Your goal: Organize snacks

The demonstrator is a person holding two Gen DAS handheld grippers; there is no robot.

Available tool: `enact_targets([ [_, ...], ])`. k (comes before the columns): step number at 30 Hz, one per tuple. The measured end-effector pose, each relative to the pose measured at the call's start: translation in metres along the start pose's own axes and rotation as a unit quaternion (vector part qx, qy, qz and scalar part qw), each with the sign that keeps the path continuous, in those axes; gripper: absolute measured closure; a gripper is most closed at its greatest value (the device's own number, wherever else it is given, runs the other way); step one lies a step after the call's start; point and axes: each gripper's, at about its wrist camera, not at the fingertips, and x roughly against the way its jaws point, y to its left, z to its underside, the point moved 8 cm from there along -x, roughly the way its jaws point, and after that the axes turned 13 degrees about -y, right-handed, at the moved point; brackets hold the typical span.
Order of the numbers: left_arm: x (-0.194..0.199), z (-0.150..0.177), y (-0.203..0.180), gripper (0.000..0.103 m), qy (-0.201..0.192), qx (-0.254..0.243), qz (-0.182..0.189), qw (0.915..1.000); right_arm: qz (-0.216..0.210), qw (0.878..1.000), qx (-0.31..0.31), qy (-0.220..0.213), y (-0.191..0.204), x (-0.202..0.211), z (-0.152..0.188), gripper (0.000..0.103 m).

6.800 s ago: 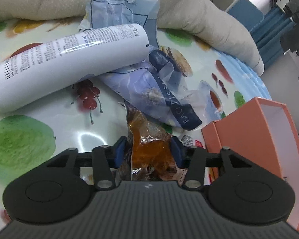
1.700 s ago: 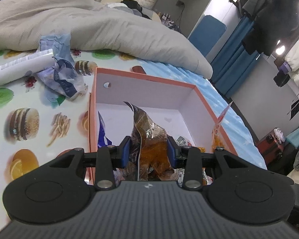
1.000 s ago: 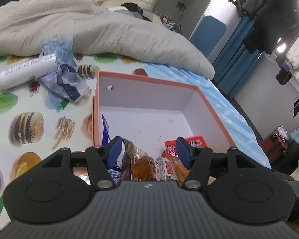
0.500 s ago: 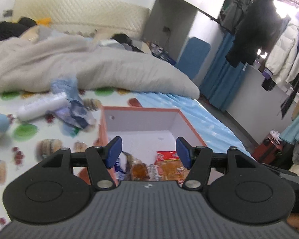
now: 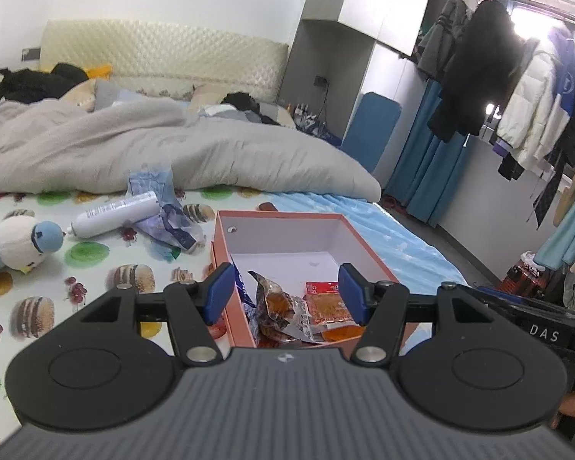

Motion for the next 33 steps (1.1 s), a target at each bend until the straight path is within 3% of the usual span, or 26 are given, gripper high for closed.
enact_targets([
  [6,0.029,0.019,0.005,0.038,0.013,-0.001,-0.016,0.9998,0.008,1.000,0.009,-0.007,0.004,0.018,0.012,0.039],
  [12,0.048,0.026,-0.004,0.036,0.000,-0.021,-0.019,0.9996,0.019,1.000,0.010,-0.017,0.002,0.032,0.021,0.039],
  [33,0.028,0.037,-0.019,0.036,0.014,-0.019,-0.002,0.9997,0.034,0.999,0.006,-0.019,-0.011,0.045,0.028,0.039],
])
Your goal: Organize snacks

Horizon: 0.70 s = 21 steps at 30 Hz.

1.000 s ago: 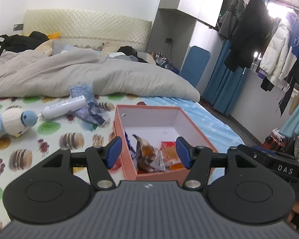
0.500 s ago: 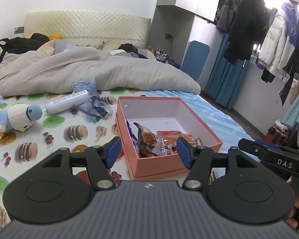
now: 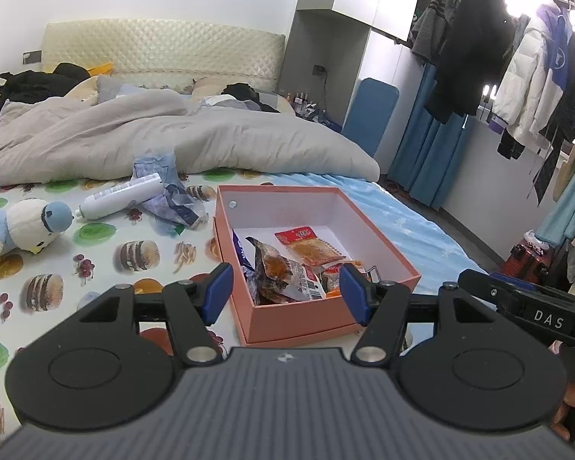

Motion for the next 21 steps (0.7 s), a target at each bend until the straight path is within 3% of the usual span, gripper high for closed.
enact_targets([
  [6,-0.0052,0.0004,-0.0054,0.036,0.005,-0.002,0.006,1.0000,0.001,1.000,-0.004,0.001,-0.0011,0.0012,0.0014,0.039],
  [8,-0.0057,-0.0003,-0.0071,0.016,0.001,-0.003,0.008,1.0000,0.002,1.000,-0.003,0.003,-0.0015,0.0002,0.0012,0.037],
  [11,-0.0075,-0.0020,-0.0048,0.003,-0.008,0.004,-0.005,0.9999,0.012,1.000,0.011,0.002,-0.0029,-0.0006,0.0004,0.003],
  [12,-0.0082,-0.0019,-0.0045,0.003,-0.008,0.000,-0.009,0.9999,0.013,1.000,0.009,0.002,-0.0042,-0.0005,0.0005,0.000],
  [16,-0.0104,-0.0005,-0.0038,0.001,0.007,-0.027,-0.036,0.9989,0.019,1.000,0.002,0.006,-0.0071,-0.0013,0.0015,0.000],
  [21,-0.0075,-0.0010,-0.0048,0.000,0.008,-0.027,-0.034,0.9990,0.026,1.000,-0.006,0.003,-0.0090,-0.0022,0.0010,0.000],
])
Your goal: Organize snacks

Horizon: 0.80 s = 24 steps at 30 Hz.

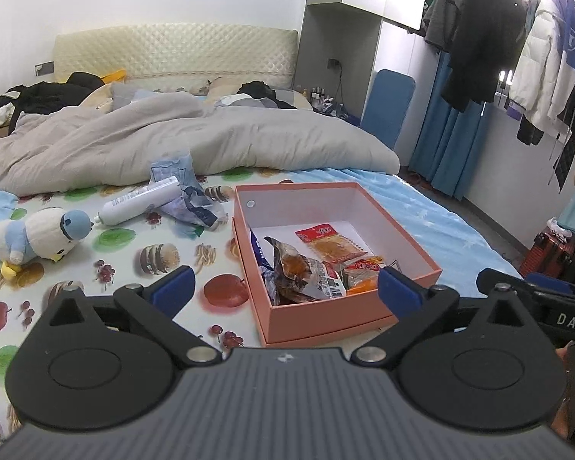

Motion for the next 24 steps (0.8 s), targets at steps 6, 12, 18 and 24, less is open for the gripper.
enact_targets([
  [6,0.0010,-0.0003,0.0024,0.000,0.017,0.015,0.001,0.9997,0.005,1.000,0.002,-0.004,0.0009,0.0008,-0.0026,0.000],
  [12,0.0019,-0.0029,0.0050,0.000,0.020,0.010,-0.011,0.9997,0.006,1.000,0.004,-0.007,0.0034,0.0001,-0.0048,0.000],
  [18,0.0030,-0.0081,0.0018,0.000,0.015,0.005,-0.008,0.9998,-0.001,1.000,0.001,-0.005,0.0081,-0.0028,-0.0066,0.000],
  [24,0.0021,-0.0100,-0.0004,0.000,0.014,0.005,-0.004,0.9999,-0.001,1.000,0.001,0.000,0.0087,-0.0058,-0.0047,0.000],
])
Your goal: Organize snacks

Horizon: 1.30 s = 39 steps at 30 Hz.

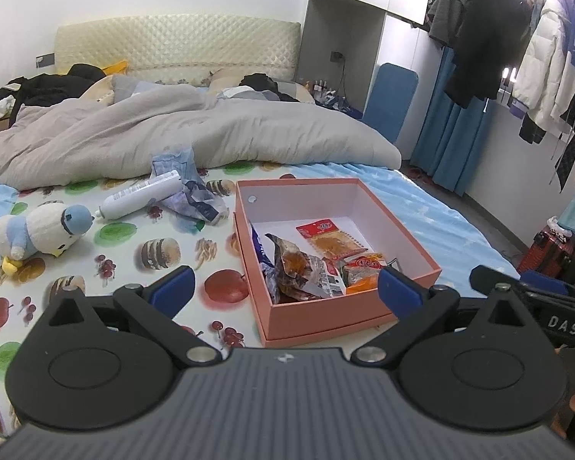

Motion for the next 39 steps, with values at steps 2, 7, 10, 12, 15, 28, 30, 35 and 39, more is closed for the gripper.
enact_targets([
  [2,0.001,0.000,0.001,0.000,-0.002,0.000,-0.001,1.0000,0.001,1.000,-0.002,0.002,0.000,-0.001,0.000,0.000],
  [7,0.000,-0.001,0.001,0.000,0.000,0.001,-0.002,1.0000,0.001,1.000,0.000,0.000,0.001,-0.002,-0.002,0.000],
  [10,0.001,-0.002,0.002,0.000,-0.002,0.001,-0.003,1.0000,0.002,1.000,0.000,0.000,0.001,-0.003,-0.001,0.000],
  [12,0.002,-0.003,0.001,0.000,-0.005,0.001,-0.004,1.0000,0.003,1.000,-0.001,0.000,0.002,-0.002,-0.001,0.000],
  [15,0.003,-0.004,0.000,0.000,-0.005,0.001,-0.002,1.0000,0.001,1.000,-0.009,0.004,0.000,-0.002,-0.001,0.000],
  [28,0.003,-0.006,-0.009,0.000,-0.003,0.003,0.011,0.9999,0.011,1.000,-0.004,-0.002,-0.006,-0.004,-0.001,0.000],
  [30,0.000,-0.004,-0.011,0.000,0.001,0.003,0.013,0.9999,0.010,1.000,-0.003,-0.002,-0.006,-0.005,0.000,0.000],
  [35,-0.004,-0.002,-0.011,0.000,0.003,-0.003,0.010,0.9999,0.016,1.000,-0.007,-0.005,-0.012,-0.003,-0.002,0.000],
  [39,-0.006,-0.002,-0.011,0.000,0.004,-0.002,0.009,1.0000,0.015,1.000,-0.006,0.000,-0.013,-0.003,0.000,0.000],
])
